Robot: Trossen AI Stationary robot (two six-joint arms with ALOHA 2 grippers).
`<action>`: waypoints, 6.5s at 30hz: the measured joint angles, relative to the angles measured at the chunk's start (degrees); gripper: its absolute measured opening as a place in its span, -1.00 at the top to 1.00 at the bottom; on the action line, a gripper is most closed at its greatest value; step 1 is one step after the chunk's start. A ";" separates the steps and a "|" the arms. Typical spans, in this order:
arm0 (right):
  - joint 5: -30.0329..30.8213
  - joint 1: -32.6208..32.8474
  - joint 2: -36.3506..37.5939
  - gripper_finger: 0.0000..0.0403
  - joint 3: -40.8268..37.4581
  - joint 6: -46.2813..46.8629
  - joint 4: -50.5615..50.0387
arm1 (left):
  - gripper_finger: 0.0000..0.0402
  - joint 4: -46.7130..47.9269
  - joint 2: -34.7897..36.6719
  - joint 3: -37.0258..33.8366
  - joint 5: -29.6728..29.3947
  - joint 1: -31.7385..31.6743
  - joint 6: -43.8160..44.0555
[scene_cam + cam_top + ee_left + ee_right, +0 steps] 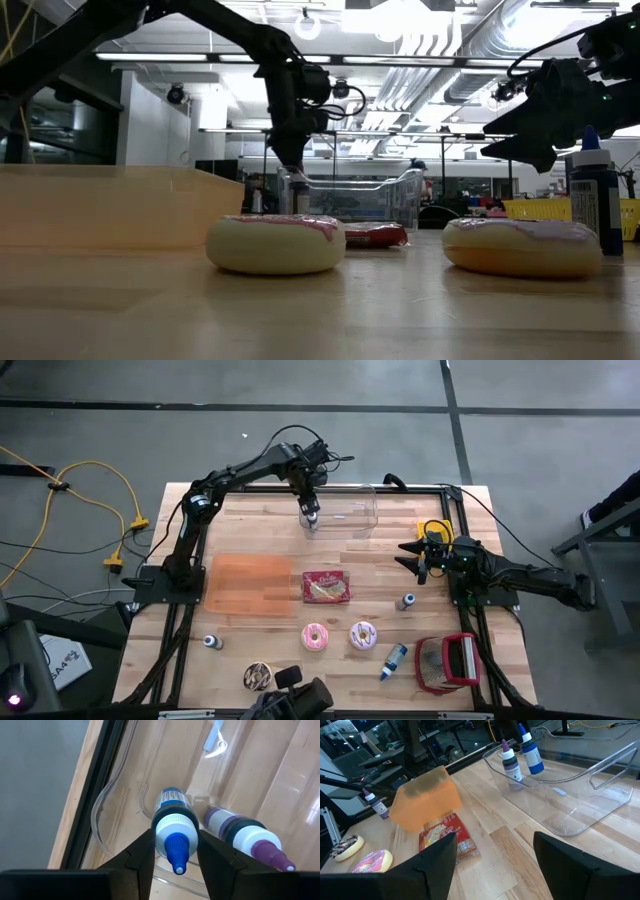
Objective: Pick & Place Food Item
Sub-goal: Put the top left blue food coloring bottle into the transparent bin, then put the violet food coloring bottle into the transparent bin
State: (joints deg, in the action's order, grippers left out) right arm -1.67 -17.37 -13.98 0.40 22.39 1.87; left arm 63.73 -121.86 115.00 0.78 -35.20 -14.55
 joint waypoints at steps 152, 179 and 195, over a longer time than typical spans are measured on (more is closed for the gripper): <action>0.02 0.00 0.00 -0.24 0.00 0.02 0.00 | 0.11 26.32 12.20 0.02 -22.18 67.91 71.19; 0.00 -0.01 0.00 -0.24 0.00 0.01 0.00 | 0.11 23.61 24.18 -24.14 -20.45 81.45 98.44; 0.00 0.01 0.00 -0.24 0.00 0.01 0.00 | 0.11 8.17 44.38 -52.62 -18.31 86.74 107.97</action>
State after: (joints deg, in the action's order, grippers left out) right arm -1.67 -17.37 -13.98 0.40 22.40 1.87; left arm 71.90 -77.49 62.38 -17.53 51.54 93.41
